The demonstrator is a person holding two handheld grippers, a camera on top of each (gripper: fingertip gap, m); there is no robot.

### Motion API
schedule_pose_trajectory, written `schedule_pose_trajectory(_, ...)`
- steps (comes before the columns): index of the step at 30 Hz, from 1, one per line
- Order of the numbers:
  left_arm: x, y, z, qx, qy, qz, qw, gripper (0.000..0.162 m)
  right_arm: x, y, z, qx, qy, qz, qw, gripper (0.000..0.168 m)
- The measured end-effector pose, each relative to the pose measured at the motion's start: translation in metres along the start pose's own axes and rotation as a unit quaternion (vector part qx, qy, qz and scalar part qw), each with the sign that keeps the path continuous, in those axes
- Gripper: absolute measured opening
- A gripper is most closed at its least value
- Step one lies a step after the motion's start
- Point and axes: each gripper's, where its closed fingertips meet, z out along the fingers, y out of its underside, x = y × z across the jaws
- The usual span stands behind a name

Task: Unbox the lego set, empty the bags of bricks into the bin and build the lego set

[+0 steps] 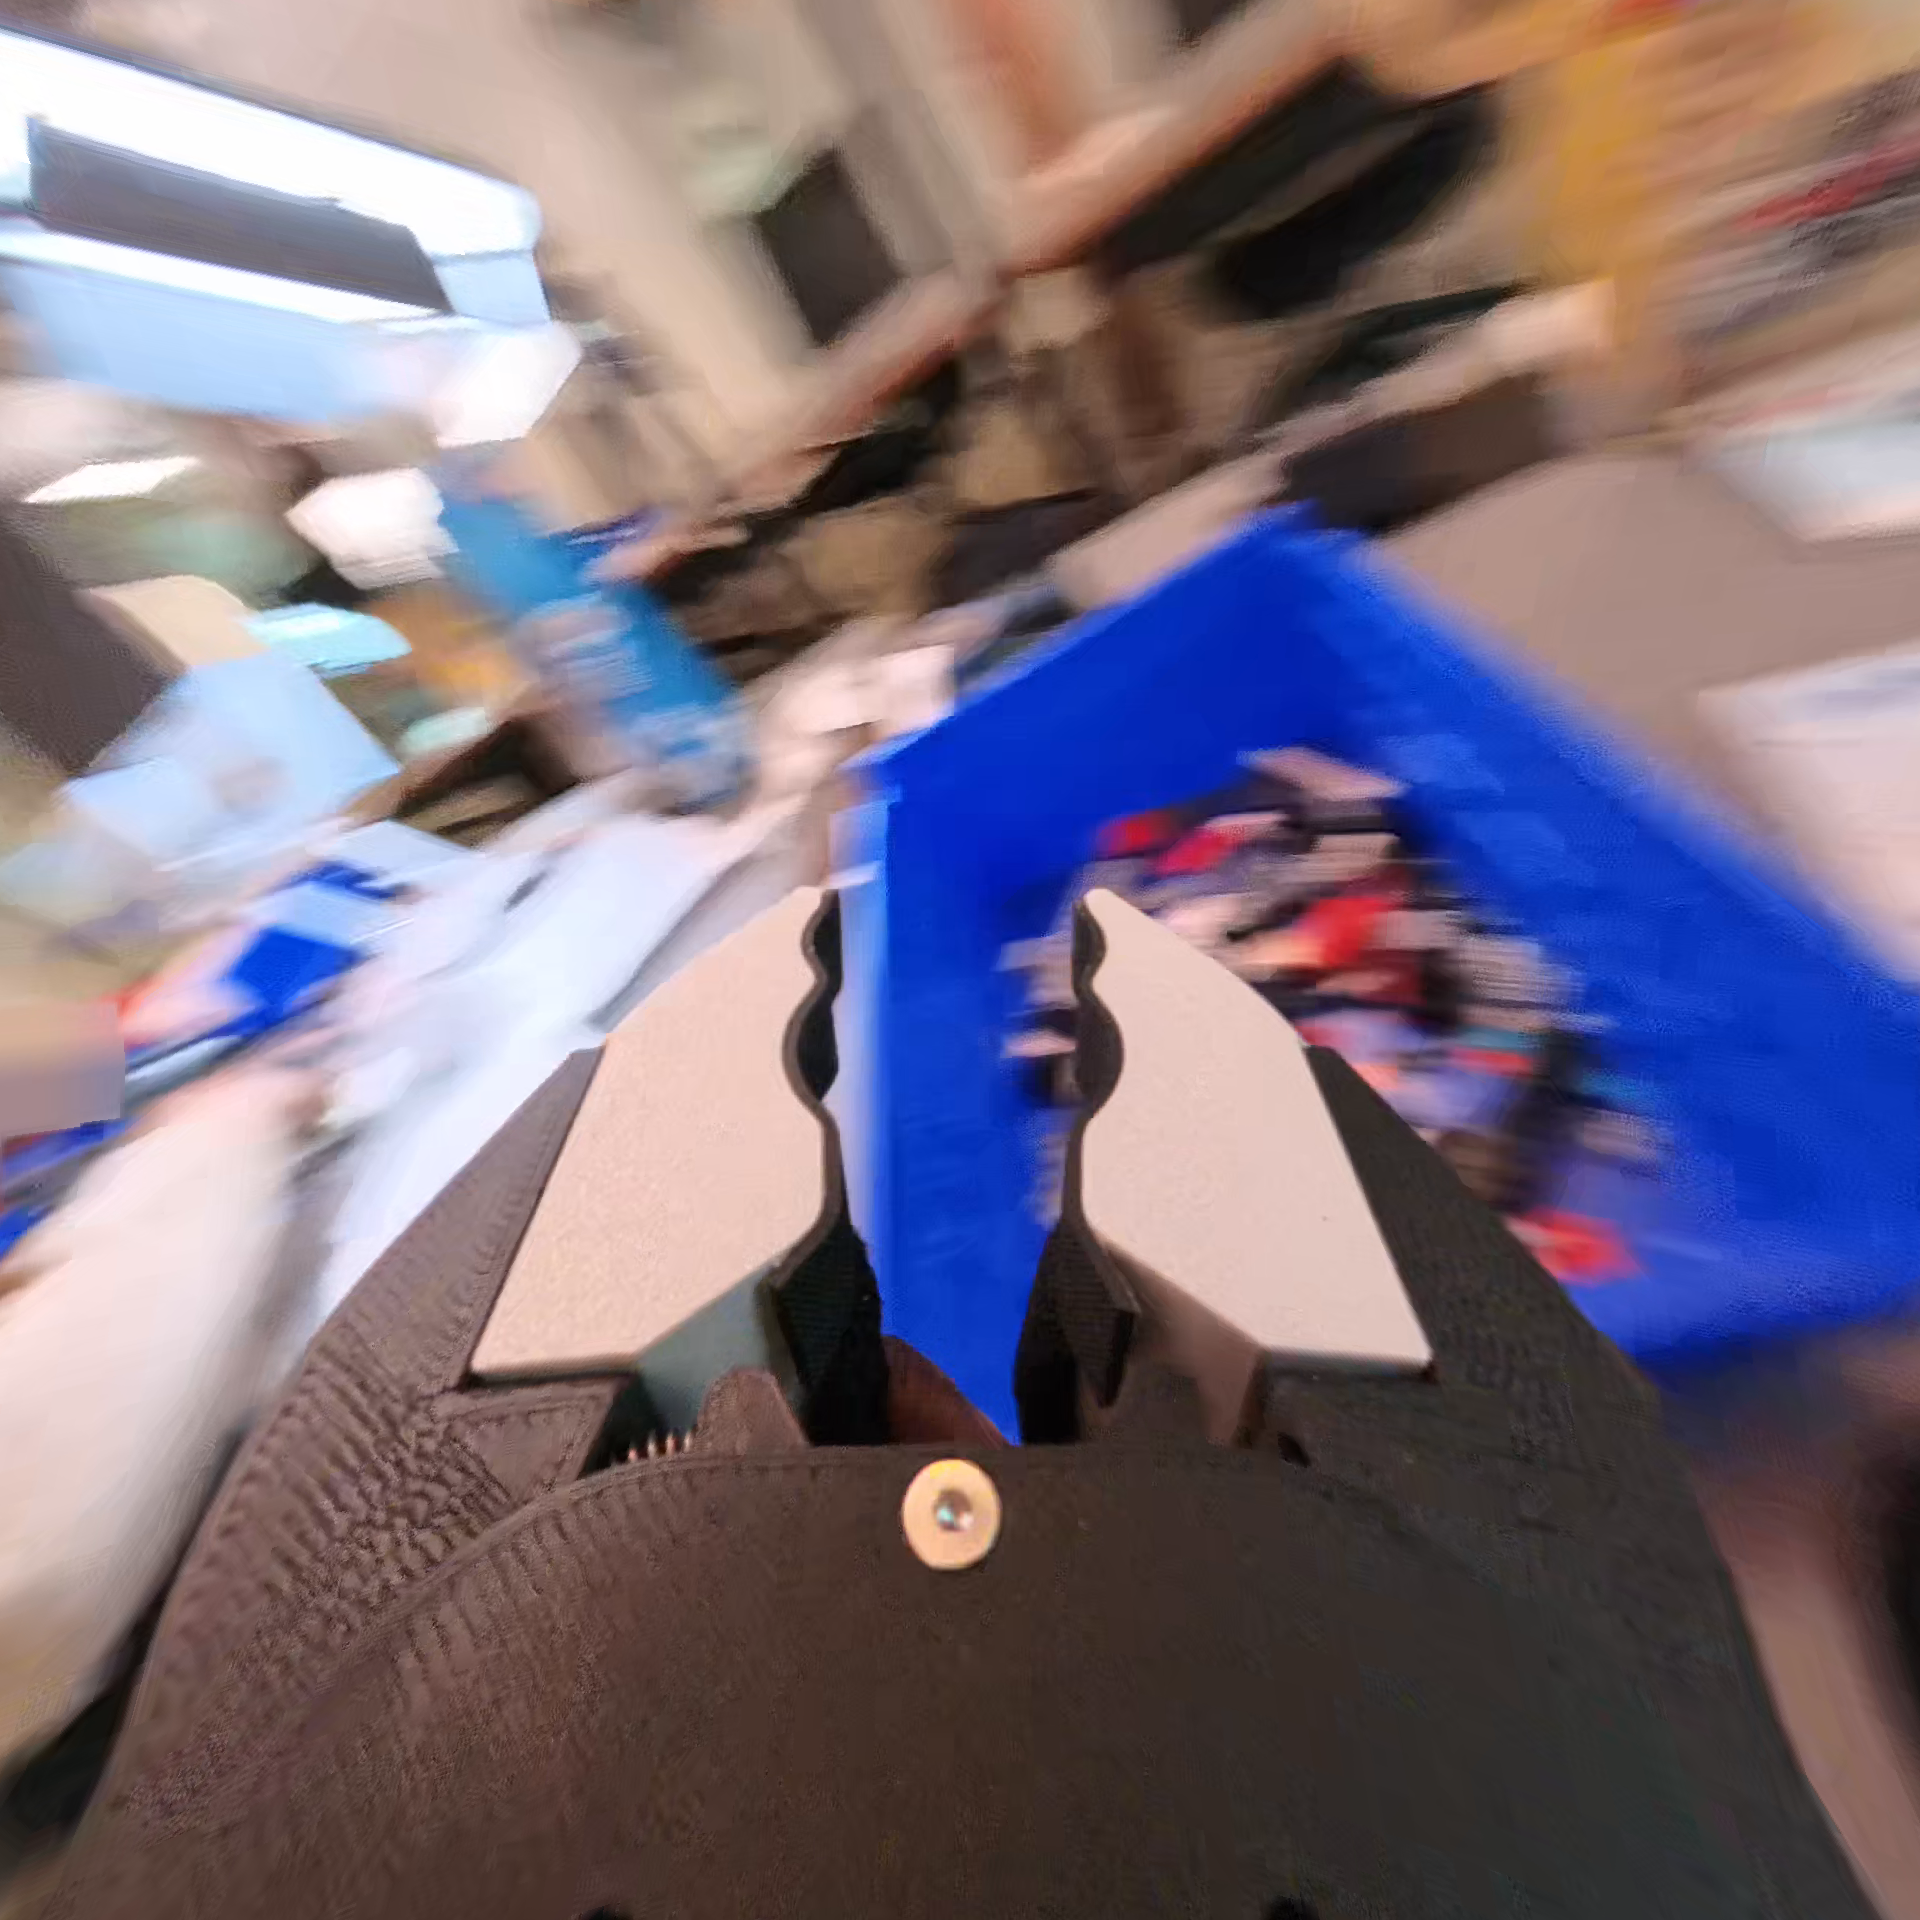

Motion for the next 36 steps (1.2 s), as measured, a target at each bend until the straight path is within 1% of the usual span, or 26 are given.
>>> schedule_pose_trajectory(1,-0.023,0.007,-0.005,-0.010,-0.057,0.003,0.998,0.046,0.004,-0.004,-0.004,0.019,0.014,0.002,1.000,0.086)
schedule_pose_trajectory(2,-0.028,0.013,-0.007,-0.020,-0.059,-0.013,0.998,0.052,0.008,-0.006,-0.007,0.036,0.028,0.005,0.999,0.091)
schedule_pose_trajectory(3,-0.024,0.018,-0.007,-0.033,-0.030,-0.050,0.998,0.064,0.012,-0.009,-0.010,0.050,0.038,0.011,0.998,0.094)
schedule_pose_trajectory(5,-0.006,0.028,-0.006,-0.066,0.051,-0.115,0.990,0.096,0.018,-0.011,-0.014,0.064,0.052,0.025,0.996,0.100)
schedule_pose_trajectory(6,0.000,0.033,-0.006,-0.079,0.077,-0.134,0.985,0.106,0.021,-0.012,-0.015,0.068,0.057,0.028,0.996,0.101)
schedule_pose_trajectory(8,0.007,0.032,-0.007,-0.072,0.106,-0.155,0.980,0.114,0.024,-0.013,-0.016,0.071,0.066,0.027,0.995,0.106)
schedule_pose_trajectory(11,0.025,0.015,-0.011,-0.027,0.157,-0.157,0.975,0.117,0.026,-0.015,-0.017,0.061,0.085,0.018,0.994,0.111)
schedule_pose_trajectory(12,0.032,0.008,-0.013,-0.011,0.176,-0.142,0.974,0.107,0.028,-0.017,-0.019,0.057,0.098,0.015,0.993,0.110)
schedule_pose_trajectory(13,0.040,0.000,-0.018,0.013,0.197,-0.118,0.973,0.071,0.030,-0.018,-0.022,0.049,0.115,0.010,0.992,0.099)
schedule_pose_trajectory(14,0.048,-0.011,-0.024,0.045,0.218,-0.099,0.970,0.001,0.028,-0.021,-0.029,0.038,0.126,-0.005,0.991,0.054)
schedule_pose_trajectory(15,0.057,-0.022,-0.029,0.069,0.243,-0.098,0.963,0.000,0.021,-0.029,-0.037,0.039,0.125,-0.034,0.991,0.002)
schedule_pose_trajectory(16,0.068,-0.030,-0.033,0.078,0.276,-0.104,0.952,0.000,0.018,-0.044,-0.048,0.064,0.145,-0.065,0.985,0.000)
schedule_pose_trajectory(18,0.089,-0.038,-0.035,0.086,0.323,-0.090,0.938,0.000,0.014,-0.068,-0.074,0.093,0.191,-0.090,0.973,0.000)
schedule_pose_trajectory(19,0.097,-0.039,-0.033,0.083,0.329,-0.075,0.938,0.000,0.012,-0.073,-0.088,0.083,0.208,-0.091,0.970,0.002)
schedule_pose_trajectory(20,0.102,-0.041,-0.027,0.081,0.322,-0.066,0.941,0.004,0.011,-0.073,-0.105,0.058,0.230,-0.088,0.967,0.005)
schedule_pose_trajectory(21,0.107,-0.044,-0.023,0.084,0.314,-0.059,0.944,0.017,0.012,-0.071,-0.127,0.029,0.264,-0.082,0.961,0.011)
schedule_pose_trajectory(22,0.114,-0.049,-0.020,0.090,0.313,-0.055,0.944,0.034,0.012,-0.067,-0.151,0.004,0.303,-0.076,0.950,0.020)
schedule_pose_trajectory(23,0.121,-0.056,-0.018,0.095,0.318,-0.055,0.942,0.046,0.011,-0.061,-0.177,-0.018,0.339,-0.068,0.938,0.030)
schedule_pose_trajectory(25,0.139,-0.071,-0.020,0.097,0.345,-0.063,0.931,0.067,0.006,-0.042,-0.230,-0.061,0.403,-0.032,0.913,0.051)
schedule_pose_trajectory(26,0.148,-0.077,-0.022,0.091,0.361,-0.065,0.926,0.081,0.003,-0.028,-0.255,-0.086,0.430,-0.002,0.899,0.060)
schedule_pose_trajectory(27,0.157,-0.083,-0.023,0.085,0.371,-0.065,0.922,0.092,-0.002,-0.014,-0.278,-0.105,0.451,0.031,0.886,0.070)
schedule_pose_trajectory(29,0.172,-0.095,-0.026,0.085,0.383,-0.061,0.918,0.103,-0.012,0.011,-0.309,-0.115,0.465,0.088,0.873,0.084)
schedule_pose_trajectory(31,0.187,-0.108,-0.031,0.094,0.399,-0.061,0.910,0.107,-0.022,0.032,-0.322,-0.106,0.447,0.140,0.877,0.091)
schedule_pose_trajectory(33,0.201,-0.120,-0.036,0.104,0.413,-0.064,0.903,0.106,-0.025,0.048,-0.328,-0.103,0.431,0.162,0.882,0.088)
schedule_pose_trajectory(34,0.207,-0.126,-0.040,0.109,0.421,-0.061,0.898,0.102,-0.025,0.054,-0.331,-0.103,0.431,0.159,0.882,0.086)
schedule_pose_trajectory(36,0.221,-0.133,-0.049,0.117,0.447,-0.044,0.886,0.069,-0.021,0.061,-0.335,-0.099,0.432,0.152,0.883,0.082)
